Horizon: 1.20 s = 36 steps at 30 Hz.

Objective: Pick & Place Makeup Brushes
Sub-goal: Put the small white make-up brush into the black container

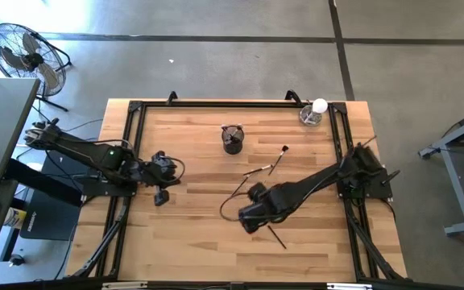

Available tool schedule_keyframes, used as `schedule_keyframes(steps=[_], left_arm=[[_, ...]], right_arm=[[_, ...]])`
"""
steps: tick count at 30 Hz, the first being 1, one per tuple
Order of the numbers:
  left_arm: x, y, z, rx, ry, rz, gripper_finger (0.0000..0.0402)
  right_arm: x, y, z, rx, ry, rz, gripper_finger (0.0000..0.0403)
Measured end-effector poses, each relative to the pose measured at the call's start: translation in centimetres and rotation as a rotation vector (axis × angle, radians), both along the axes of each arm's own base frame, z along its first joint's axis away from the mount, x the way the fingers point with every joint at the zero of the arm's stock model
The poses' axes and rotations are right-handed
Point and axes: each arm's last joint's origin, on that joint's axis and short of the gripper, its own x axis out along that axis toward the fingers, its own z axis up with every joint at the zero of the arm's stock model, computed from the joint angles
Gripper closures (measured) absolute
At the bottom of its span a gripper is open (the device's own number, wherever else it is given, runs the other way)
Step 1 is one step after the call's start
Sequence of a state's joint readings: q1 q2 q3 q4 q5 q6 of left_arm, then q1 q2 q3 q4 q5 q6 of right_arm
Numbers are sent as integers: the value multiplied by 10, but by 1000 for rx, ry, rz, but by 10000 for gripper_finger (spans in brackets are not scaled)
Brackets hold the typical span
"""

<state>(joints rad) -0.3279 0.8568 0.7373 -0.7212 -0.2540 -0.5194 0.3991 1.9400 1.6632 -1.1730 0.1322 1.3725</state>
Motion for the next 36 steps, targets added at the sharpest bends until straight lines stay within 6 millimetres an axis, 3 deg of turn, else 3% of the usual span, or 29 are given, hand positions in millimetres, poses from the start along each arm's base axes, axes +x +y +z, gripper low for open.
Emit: schedule_keyframes(steps=[5, 12, 29, 36], left_arm=[[-2, 0, -1, -1, 22, -9, 402], [-2, -1, -1, -20, 19, -26, 401], [-1, -1, 0, -49, 13, 1, 401], [-1, -1, 0, -53, 8, 4, 401]], right_arm=[[8, 15, -24, 56, 87, -3, 387], [17, 18, -51, 49, 136, -10, 348], [31, 4, -94, 25, 257, 120, 335], [32, 2, -97, 10, 266, 119, 334]])
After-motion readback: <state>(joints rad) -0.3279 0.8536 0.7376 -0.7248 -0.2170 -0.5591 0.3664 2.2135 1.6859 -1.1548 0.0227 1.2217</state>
